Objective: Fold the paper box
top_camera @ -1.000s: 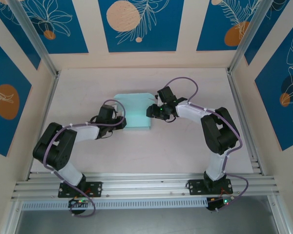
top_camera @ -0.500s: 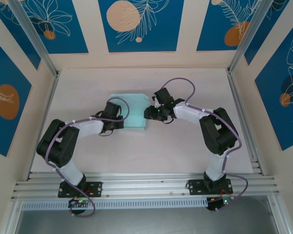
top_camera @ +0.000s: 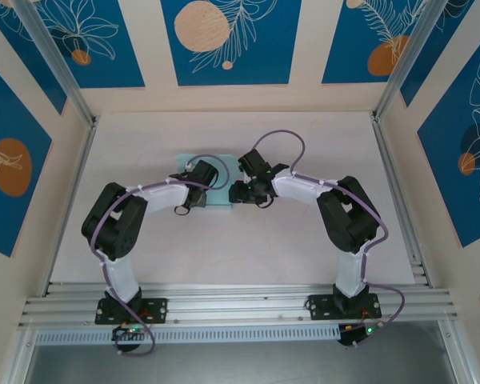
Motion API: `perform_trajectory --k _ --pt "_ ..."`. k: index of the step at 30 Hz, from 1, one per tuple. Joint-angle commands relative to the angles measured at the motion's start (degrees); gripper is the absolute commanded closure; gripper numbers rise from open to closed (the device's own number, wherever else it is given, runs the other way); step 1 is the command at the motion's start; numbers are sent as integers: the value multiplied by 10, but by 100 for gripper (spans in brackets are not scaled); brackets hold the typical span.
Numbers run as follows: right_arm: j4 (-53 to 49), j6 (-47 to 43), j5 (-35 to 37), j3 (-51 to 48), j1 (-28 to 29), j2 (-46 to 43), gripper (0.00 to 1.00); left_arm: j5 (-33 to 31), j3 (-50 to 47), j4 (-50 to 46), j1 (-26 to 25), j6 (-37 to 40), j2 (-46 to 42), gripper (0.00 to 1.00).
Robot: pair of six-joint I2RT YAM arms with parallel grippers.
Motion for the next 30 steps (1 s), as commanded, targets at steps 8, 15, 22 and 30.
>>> perform_trajectory --k 8,15,22,30 --pt "-6 3 7 5 4 -9 48 -12 -25 -43 -5 17 2 71" --pt "-12 -14 22 10 2 -27 48 48 -18 17 -3 22 -56 52" --pt "-24 -31 37 10 -1 -62 47 97 -25 46 -4 16 -122 48" --pt "-48 -57 48 10 0 -123 47 124 -71 42 -4 37 -257 43"
